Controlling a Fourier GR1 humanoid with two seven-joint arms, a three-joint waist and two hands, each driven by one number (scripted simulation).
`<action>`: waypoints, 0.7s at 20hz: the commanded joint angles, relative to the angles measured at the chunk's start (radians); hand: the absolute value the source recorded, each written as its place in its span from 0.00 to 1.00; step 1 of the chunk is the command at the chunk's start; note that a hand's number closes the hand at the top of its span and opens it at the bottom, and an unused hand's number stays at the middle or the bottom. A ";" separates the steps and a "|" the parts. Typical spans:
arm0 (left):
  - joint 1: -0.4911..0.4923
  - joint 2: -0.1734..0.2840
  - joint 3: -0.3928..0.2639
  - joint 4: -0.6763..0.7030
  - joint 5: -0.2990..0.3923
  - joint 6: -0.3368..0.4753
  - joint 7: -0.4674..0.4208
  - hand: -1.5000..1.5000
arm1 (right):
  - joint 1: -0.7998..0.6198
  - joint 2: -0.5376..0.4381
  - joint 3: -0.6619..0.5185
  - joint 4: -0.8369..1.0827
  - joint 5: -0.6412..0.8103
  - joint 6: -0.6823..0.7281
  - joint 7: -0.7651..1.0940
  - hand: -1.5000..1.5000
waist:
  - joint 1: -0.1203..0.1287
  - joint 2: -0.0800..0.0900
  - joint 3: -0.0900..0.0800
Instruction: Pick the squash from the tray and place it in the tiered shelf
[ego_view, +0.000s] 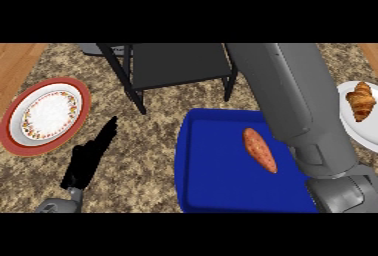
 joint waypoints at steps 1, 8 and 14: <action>-0.024 -0.020 -0.014 -0.007 -0.012 0.006 0.022 0.50 | -0.043 -0.011 -0.023 0.223 0.000 -0.063 -0.104 1.00 | 0.016 0.014 0.000; -0.024 0.006 -0.007 -0.016 -0.004 -0.035 0.003 0.50 | -0.105 0.023 -0.073 0.432 -0.008 -0.164 -0.135 1.00 | 0.050 0.027 -0.001; -0.034 -0.012 -0.017 -0.013 -0.011 -0.026 0.014 0.50 | -0.104 0.063 -0.342 0.389 -0.310 -0.226 -0.174 0.00 | 0.059 0.029 0.005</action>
